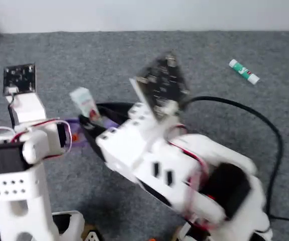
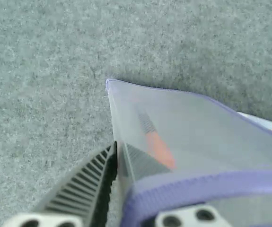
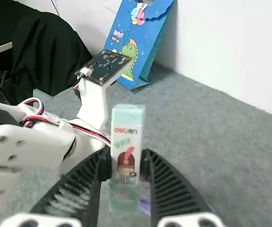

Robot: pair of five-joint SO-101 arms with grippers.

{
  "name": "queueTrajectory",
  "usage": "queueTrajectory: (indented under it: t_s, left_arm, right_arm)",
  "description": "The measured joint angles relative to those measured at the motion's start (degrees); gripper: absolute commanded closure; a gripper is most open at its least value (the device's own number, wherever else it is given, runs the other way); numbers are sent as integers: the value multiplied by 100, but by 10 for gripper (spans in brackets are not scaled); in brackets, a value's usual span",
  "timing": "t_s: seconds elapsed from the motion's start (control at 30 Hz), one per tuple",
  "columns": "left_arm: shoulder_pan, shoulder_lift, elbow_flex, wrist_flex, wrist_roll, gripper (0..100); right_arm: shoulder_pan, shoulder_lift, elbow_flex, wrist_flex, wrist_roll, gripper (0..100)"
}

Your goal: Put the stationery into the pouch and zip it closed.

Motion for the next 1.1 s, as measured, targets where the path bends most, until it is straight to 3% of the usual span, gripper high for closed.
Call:
queueTrajectory:
  t_s: [0.23, 0.5, 0.93, 1.1]
  left_arm:
    - [0, 615, -695, 237, 0, 987]
    - [0, 677, -712, 237, 26, 987]
    - [0, 677, -712, 237, 35, 987]
    - [18, 686, -712, 237, 35, 987]
  right_arm:
    - [9, -703, 2084, -2057, 0, 991]
    - [0, -2198, 5029, -4510, 800, 991]
    - [26, -1662, 6198, -6092, 862, 983]
    - [79, -1644, 6453, -5943, 862, 811]
